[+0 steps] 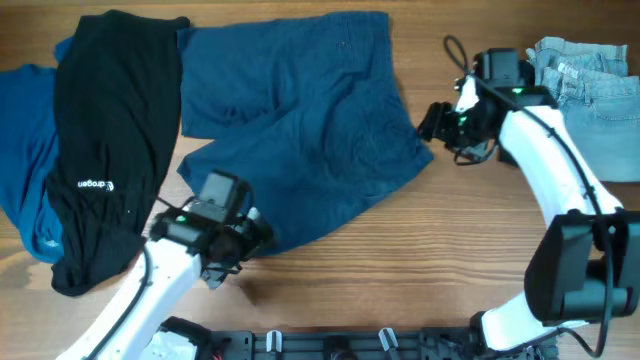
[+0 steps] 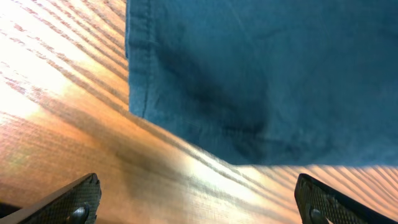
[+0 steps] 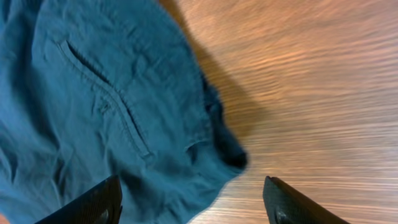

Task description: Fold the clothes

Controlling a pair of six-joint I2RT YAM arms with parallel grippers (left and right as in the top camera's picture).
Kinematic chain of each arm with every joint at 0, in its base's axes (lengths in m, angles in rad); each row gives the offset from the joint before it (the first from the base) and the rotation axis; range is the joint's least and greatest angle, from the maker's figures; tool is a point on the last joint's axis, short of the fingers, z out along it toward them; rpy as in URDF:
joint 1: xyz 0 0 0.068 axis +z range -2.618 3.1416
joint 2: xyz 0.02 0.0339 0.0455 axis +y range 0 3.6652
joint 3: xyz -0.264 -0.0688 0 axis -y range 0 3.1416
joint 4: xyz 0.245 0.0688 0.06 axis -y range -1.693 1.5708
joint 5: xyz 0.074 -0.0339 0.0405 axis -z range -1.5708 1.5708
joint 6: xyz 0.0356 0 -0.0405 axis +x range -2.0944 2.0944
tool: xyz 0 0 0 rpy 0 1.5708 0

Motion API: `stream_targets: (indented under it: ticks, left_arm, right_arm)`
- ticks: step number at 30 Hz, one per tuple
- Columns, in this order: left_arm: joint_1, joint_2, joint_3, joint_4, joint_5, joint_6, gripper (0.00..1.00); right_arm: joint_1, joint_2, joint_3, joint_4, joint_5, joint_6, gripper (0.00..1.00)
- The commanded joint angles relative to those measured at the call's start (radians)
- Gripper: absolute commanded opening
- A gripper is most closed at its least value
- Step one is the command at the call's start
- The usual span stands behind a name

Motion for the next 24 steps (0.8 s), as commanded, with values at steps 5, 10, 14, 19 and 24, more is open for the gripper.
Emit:
stream_targets:
  ticks: [5, 10, 14, 19, 24]
  left_arm:
    - [-0.074, 0.225, -0.010, 0.096, -0.086, -0.106, 1.00]
    - [-0.074, 0.379, -0.010, 0.144, -0.078, -0.106, 1.00]
    - [-0.074, 0.390, -0.010, 0.156, -0.071, -0.106, 1.00]
    - [-0.074, 0.390, -0.010, 0.167, -0.071, -0.101, 0.95]
    - [-0.072, 0.390, -0.010, 0.183, -0.071, -0.101, 0.87]
  right_arm:
    - [0.054, 0.001, -0.060, 0.002, 0.152, 0.133, 0.74]
    - [0.054, 0.001, -0.141, 0.101, 0.157, 0.159, 0.72]
    - [0.055, 0.001, -0.168, 0.161, 0.117, 0.156, 0.62]
    - [0.055, 0.002, -0.168, 0.201, 0.117, 0.156, 0.42]
    - [0.054, 0.029, -0.169, 0.211, 0.118, 0.121, 0.50]
